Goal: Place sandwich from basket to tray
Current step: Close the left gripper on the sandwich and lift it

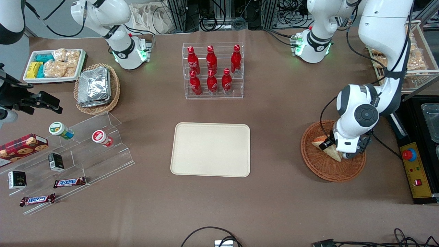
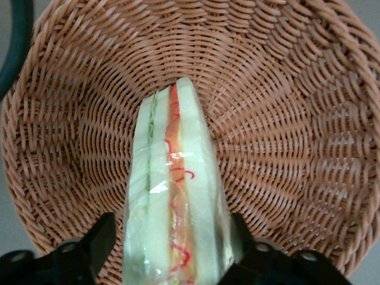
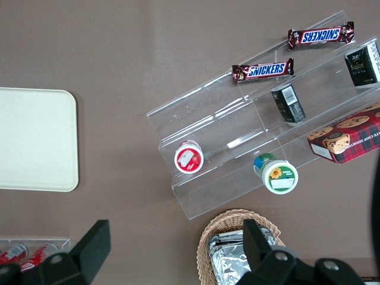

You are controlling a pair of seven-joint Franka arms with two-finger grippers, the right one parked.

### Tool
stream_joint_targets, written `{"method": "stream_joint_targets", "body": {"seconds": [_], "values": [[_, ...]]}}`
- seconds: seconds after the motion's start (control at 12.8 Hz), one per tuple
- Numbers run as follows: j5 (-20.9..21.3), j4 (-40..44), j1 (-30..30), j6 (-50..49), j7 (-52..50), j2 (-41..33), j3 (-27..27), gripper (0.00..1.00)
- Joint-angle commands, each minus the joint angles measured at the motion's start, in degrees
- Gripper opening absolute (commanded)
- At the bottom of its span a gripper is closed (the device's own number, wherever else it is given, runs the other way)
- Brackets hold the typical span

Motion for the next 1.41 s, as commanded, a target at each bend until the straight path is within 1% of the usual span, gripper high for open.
{"method": "stream_joint_targets", "body": {"seconds": [0.0, 0.08, 0.16, 0.23, 0.39, 0.55, 0.78, 0.94, 1.1, 1.33], "values": [[0.9, 0.8, -0.7, 1.0, -1.5, -0.4, 0.1, 0.00], [1.2, 1.0, -0.9, 1.0, -0.9, -0.3, 0.1, 0.00], [2.3, 1.0, -1.5, 1.1, -0.8, -0.1, 0.1, 0.00], [4.4, 0.9, -1.5, 1.1, -0.9, -0.2, 0.1, 0.00], [5.0, 0.8, -1.5, -0.5, -0.3, -1.6, 0.1, 0.00], [5.0, 2.7, -1.5, -8.6, 3.5, -5.6, 0.1, 0.00], [4.6, 10.5, -1.6, -23.8, 11.5, -9.8, -0.3, 0.00], [4.1, 14.6, -1.7, -30.8, 17.1, -12.7, -1.5, 0.00], [4.1, 20.1, -1.7, -39.0, 20.1, -13.8, -4.6, 0.00], [4.1, 32.9, -1.7, -50.6, 21.1, -11.8, -11.0, 0.00]]}}
